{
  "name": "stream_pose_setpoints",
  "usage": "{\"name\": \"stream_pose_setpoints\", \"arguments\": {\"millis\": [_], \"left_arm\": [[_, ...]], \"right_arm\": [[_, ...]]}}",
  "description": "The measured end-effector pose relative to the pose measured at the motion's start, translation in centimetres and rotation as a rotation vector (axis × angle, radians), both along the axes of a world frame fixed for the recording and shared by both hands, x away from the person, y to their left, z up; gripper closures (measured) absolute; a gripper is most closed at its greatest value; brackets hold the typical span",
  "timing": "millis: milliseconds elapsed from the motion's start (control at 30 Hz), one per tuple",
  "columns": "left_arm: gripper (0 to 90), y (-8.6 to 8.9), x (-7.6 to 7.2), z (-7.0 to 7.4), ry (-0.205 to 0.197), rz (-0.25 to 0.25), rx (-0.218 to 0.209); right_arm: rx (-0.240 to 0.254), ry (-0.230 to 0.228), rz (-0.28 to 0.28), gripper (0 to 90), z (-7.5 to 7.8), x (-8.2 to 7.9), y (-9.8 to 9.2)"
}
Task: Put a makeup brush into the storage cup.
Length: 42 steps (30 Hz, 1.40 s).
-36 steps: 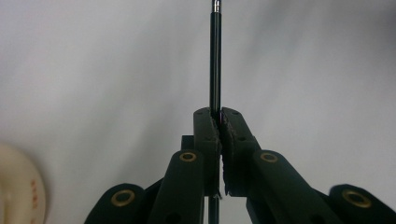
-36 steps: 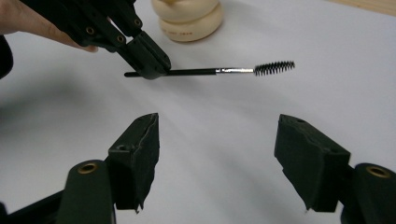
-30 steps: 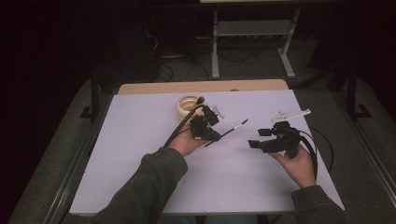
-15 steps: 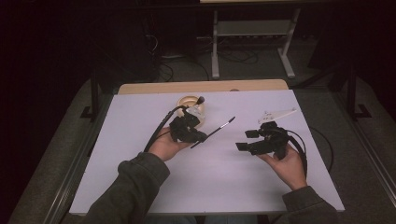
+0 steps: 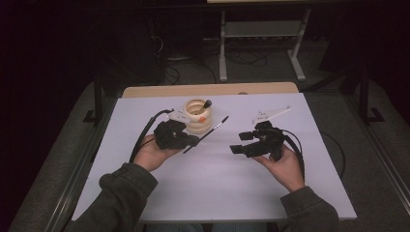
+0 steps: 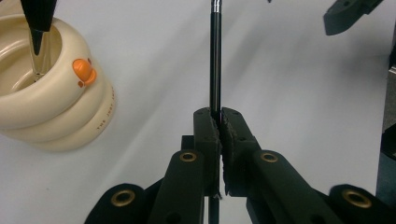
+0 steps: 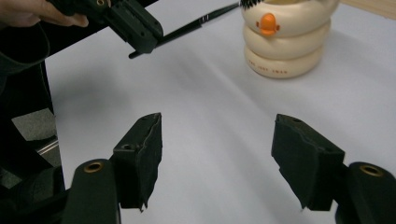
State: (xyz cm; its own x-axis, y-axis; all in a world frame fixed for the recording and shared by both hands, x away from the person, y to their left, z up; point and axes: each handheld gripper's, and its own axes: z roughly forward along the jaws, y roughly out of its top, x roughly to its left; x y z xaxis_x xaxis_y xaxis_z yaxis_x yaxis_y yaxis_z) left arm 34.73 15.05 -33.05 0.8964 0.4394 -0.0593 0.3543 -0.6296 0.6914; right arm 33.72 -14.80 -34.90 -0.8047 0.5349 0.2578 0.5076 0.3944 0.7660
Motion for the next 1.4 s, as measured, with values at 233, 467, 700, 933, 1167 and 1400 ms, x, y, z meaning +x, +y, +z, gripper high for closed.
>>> {"name": "stream_pose_setpoints", "arguments": {"millis": [233, 467, 700, 933, 1167, 1400], "left_arm": [[86.1, 1.1, -0.8, -0.9, -0.014, 0.002, -0.035], [86.2, 2.0, -1.2, -1.4, -0.016, 0.007, -0.070], [86.1, 2.1, -1.4, -2.3, 0.005, -0.020, -0.100], [86.1, 1.6, -1.7, -3.0, -0.013, -0.053, -0.096], [86.1, 1.3, -1.9, -3.1, -0.017, -0.066, -0.088], [86.5, 0.9, -2.2, -3.4, -0.037, -0.083, -0.047]], "right_arm": [[0.009, 0.006, 0.038, 32.8, 0.1, 0.7, 2.0], [0.056, 0.051, 0.080, 34.1, -0.5, 1.6, 3.4], [0.105, 0.096, 0.117, 39.6, -1.0, 2.7, 4.8], [0.158, 0.150, 0.166, 58.3, -1.1, 3.4, 5.5], [0.200, 0.190, 0.211, 76.5, -1.5, 3.8, 5.6], [0.214, 0.220, 0.261, 84.3, -1.8, 3.9, 6.1]]}}
